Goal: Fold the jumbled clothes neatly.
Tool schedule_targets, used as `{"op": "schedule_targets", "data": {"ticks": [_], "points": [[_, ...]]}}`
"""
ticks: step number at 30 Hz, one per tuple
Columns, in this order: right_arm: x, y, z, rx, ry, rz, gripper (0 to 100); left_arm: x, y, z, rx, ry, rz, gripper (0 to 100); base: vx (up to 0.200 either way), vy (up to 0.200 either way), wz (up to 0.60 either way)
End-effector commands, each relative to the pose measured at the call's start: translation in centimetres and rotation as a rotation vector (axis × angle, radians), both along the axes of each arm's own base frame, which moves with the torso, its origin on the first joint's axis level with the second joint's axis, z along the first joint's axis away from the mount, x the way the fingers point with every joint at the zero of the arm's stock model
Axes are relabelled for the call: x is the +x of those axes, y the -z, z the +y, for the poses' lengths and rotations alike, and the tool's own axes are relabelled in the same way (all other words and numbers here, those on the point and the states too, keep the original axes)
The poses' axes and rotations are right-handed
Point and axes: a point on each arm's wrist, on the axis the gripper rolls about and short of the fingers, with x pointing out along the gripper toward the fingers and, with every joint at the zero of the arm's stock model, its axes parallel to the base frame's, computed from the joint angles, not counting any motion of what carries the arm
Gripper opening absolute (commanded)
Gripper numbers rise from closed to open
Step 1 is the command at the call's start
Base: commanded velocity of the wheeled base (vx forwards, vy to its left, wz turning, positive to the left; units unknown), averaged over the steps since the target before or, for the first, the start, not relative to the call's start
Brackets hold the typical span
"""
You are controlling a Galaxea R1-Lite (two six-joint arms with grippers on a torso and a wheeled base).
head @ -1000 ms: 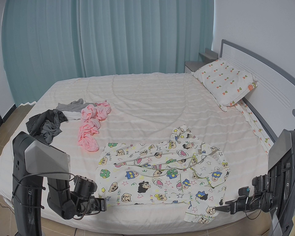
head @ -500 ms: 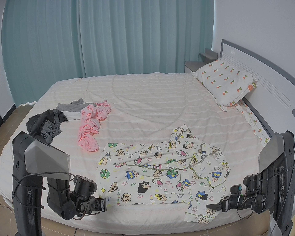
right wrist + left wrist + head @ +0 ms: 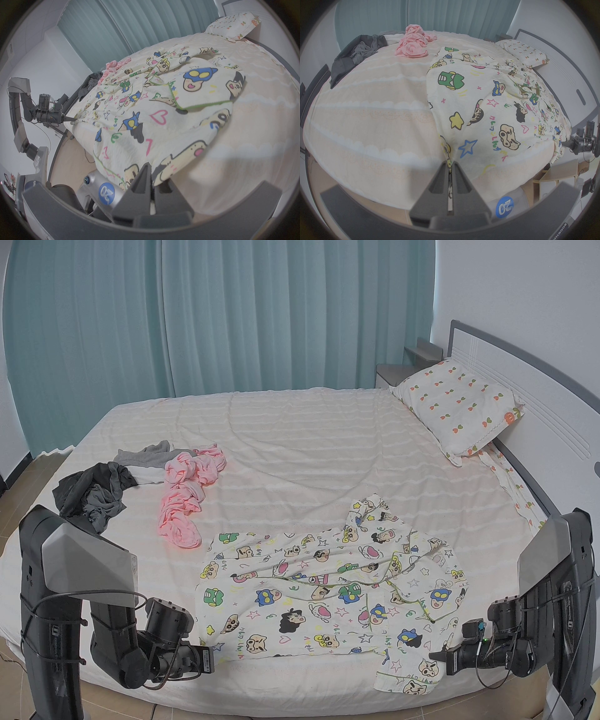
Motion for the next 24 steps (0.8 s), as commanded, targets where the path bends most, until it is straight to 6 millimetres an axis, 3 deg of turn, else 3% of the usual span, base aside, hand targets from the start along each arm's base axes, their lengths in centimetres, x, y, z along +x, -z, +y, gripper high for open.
{"op": "schedule_targets", "data": {"ticks": [1, 24], "points": [[-1.4, -0.6, -0.1, 0.0, -0.023, 0.034, 0, -0.9, -0.8, 0.4, -0.001, 0.003, 0.003, 0, 0.0, 0.0, 0.0], [-2.2, -0.8, -0.6, -0.016, -0.041, 0.047, 0, -1.8, -0.3, 1.1, 0.023, -0.004, 0.049, 0, 0.0, 0.0, 0.0]]}}
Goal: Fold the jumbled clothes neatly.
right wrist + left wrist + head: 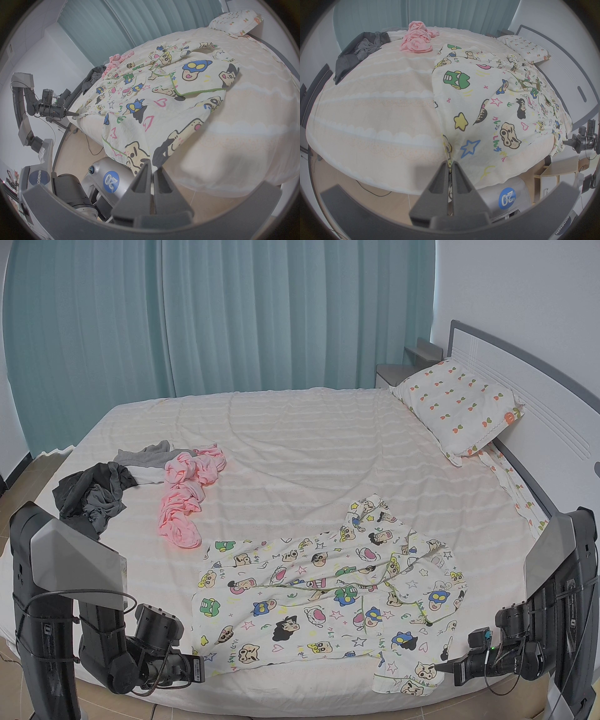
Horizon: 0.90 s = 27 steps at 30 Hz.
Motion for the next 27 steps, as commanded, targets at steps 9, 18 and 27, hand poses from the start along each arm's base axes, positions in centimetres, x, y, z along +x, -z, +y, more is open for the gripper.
{"op": "schedule_targets", "data": {"ticks": [9, 18, 27], "points": [[-0.4, -0.1, 0.0, -0.004, 0.004, 0.021, 100, 0.0, 0.2, 0.0, -0.007, -0.01, 0.007, 100, 0.0, 0.0, 0.0], [0.3, -2.6, -2.6, -0.015, 0.158, -0.071, 100, -0.4, -2.7, 1.0, -0.124, -0.129, -0.143, 100, 0.0, 0.0, 0.0], [0.7, -8.4, -4.5, 0.057, 0.348, -0.272, 100, 0.2, -7.3, 1.3, -0.359, -0.311, -0.336, 100, 0.0, 0.0, 0.0]]}}
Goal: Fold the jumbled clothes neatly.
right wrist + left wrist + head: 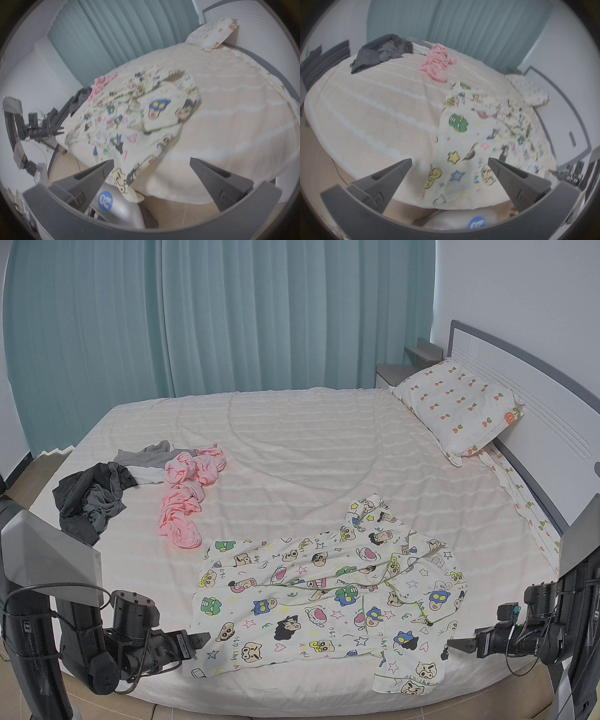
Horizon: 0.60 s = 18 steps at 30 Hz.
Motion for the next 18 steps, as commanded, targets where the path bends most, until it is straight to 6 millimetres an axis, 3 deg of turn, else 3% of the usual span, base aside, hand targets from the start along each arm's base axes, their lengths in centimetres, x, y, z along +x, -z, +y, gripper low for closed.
{"op": "schedule_targets", "data": {"ticks": [1, 11, 18], "points": [[-0.3, -4.1, -0.8, 0.025, 0.097, -0.145, 100, 0.2, -3.5, 0.1, -0.129, -0.078, -0.146, 100, 0.0, 0.0, 0.0], [-0.5, -6.0, -0.4, 0.067, 0.144, -0.192, 100, 0.2, -4.6, 0.0, -0.199, -0.106, -0.182, 100, 0.0, 0.0, 0.0], [-0.2, -6.8, 0.7, 0.105, 0.115, -0.235, 100, -0.1, -4.6, -0.1, -0.253, -0.084, -0.156, 100, 0.2, 0.0, 0.0]]}}
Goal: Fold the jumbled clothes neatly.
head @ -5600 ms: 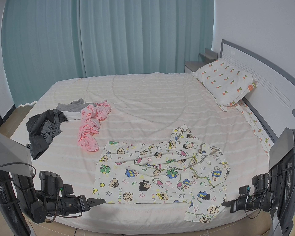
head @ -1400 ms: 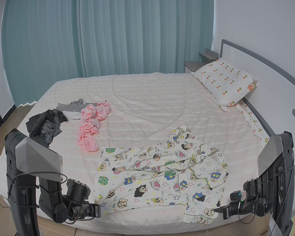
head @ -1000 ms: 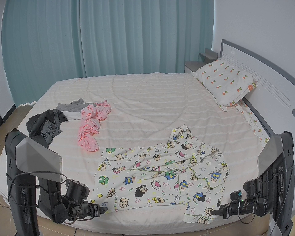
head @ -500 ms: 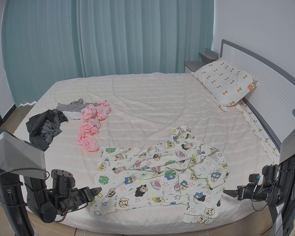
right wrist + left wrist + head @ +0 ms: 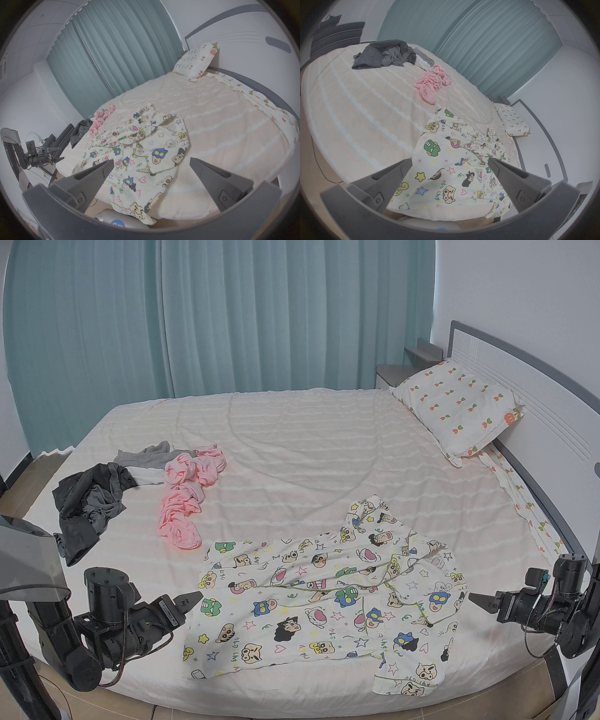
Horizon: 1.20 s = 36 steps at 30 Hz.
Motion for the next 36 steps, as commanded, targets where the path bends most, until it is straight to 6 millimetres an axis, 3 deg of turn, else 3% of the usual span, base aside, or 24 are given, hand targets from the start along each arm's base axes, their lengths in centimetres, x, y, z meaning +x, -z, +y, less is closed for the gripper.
{"op": "schedule_targets", "data": {"ticks": [1, 7, 13, 19, 25, 28, 32, 34, 36], "points": [[-0.1, -0.6, 0.5, 0.004, -0.019, -0.034, 100, -0.1, -0.1, -0.1, -0.01, 0.008, -0.002, 100, 0.2, 0.0, 0.0], [0.9, -0.9, 0.5, 0.001, -0.019, -0.081, 100, -0.1, -0.1, -0.3, -0.01, 0.012, 0.0, 100, 0.2, 0.0, 0.0], [2.9, -1.1, 0.9, -0.002, -0.038, -0.128, 100, -0.2, 0.1, -0.8, -0.007, 0.034, 0.005, 100, 0.0, 0.0, 0.0], [6.9, -1.5, 2.9, 0.006, -0.047, -0.082, 100, -0.2, -0.1, -0.9, -0.034, 0.015, 0.006, 100, 0.0, 0.0, 0.0], [8.9, -2.1, 4.4, 0.039, -0.072, -0.053, 100, -0.3, 0.1, -1.0, -0.038, 0.028, 0.015, 100, 0.0, 0.0, 0.0], [8.8, -1.8, 4.6, 0.062, -0.066, -0.021, 100, 0.1, 0.4, -1.2, -0.034, 0.033, 0.021, 100, 0.0, 0.0, 0.0], [7.6, -1.9, 4.3, 0.095, -0.038, 0.008, 100, 3.0, 1.4, -1.7, -0.003, 0.029, -0.009, 100, 0.0, 0.0, 0.0], [5.3, -2.7, 4.0, 0.109, -0.032, 0.023, 100, 4.7, 2.3, -1.4, 0.065, 0.041, -0.028, 100, 0.0, 0.0, 0.0], [4.3, -3.2, 3.9, 0.116, -0.029, 0.019, 100, 5.8, 2.3, -1.1, 0.097, 0.045, -0.053, 100, 0.0, 0.0, 0.0]]}}
